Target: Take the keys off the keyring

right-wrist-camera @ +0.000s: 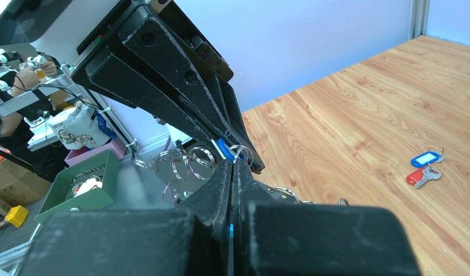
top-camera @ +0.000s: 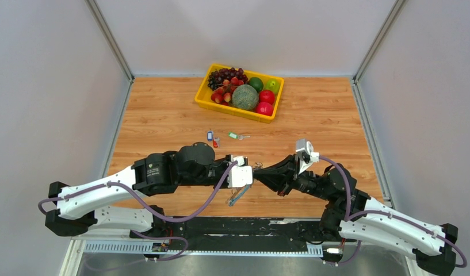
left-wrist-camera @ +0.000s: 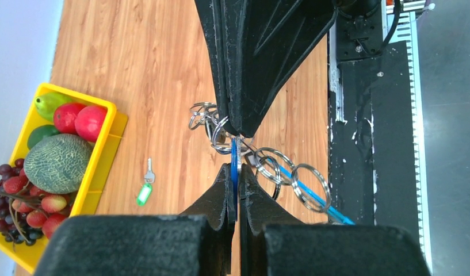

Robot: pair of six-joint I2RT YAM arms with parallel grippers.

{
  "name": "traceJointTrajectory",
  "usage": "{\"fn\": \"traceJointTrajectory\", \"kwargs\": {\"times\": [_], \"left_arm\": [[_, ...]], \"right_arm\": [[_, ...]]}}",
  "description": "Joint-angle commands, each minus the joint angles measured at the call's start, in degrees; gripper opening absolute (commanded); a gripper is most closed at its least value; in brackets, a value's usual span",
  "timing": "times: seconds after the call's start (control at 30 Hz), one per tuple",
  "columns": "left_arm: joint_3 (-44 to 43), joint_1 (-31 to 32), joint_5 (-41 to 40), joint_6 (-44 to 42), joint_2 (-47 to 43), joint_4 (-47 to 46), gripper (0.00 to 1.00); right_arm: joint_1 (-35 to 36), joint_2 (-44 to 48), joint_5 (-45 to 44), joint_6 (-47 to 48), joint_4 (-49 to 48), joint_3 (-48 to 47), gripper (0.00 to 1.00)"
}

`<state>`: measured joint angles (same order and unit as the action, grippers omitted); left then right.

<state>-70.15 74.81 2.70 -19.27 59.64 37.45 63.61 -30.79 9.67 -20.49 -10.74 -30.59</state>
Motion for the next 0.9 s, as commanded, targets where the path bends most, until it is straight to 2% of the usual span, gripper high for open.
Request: {"fn": "traceJointTrajectory", "kwargs": {"times": [0.0, 0.07, 0.2, 0.37, 0.6, 0.87], "left_arm": [[-1.4, 0.1, -0.6, 1.7, -0.2, -2.7, 0.00], [-1.8, 0.1, -1.6, 1.6, -1.1, -2.7, 0.00], [-2.7, 0.1, -2.0, 1.0, -2.1, -2.3, 0.00], [-3.2, 0.1, -0.3, 0.3, -2.4, -2.1, 0.00], [-3.5, 0.1, 1.1, 0.3, -2.2, -2.4, 0.00], [-4.3, 0.1, 1.1, 0.4, -1.6, -1.2, 0.00]], "right_arm": [[0.4, 2.7, 0.4, 2.0, -5.9, 1.0, 0.05], [0.4, 4.1, 0.3, 2.6, -4.6, 1.7, 0.27], [0.4, 6.5, -1.5, 1.9, -2.8, 3.3, 0.36], [0.4, 7.2, -2.5, 1.3, -1.5, 3.1, 0.35], [0.4, 1.3, 0.0, 3.3, 1.9, -1.2, 0.30], [0.4, -1.8, 1.8, 5.7, 3.2, -4.4, 0.29]]}}
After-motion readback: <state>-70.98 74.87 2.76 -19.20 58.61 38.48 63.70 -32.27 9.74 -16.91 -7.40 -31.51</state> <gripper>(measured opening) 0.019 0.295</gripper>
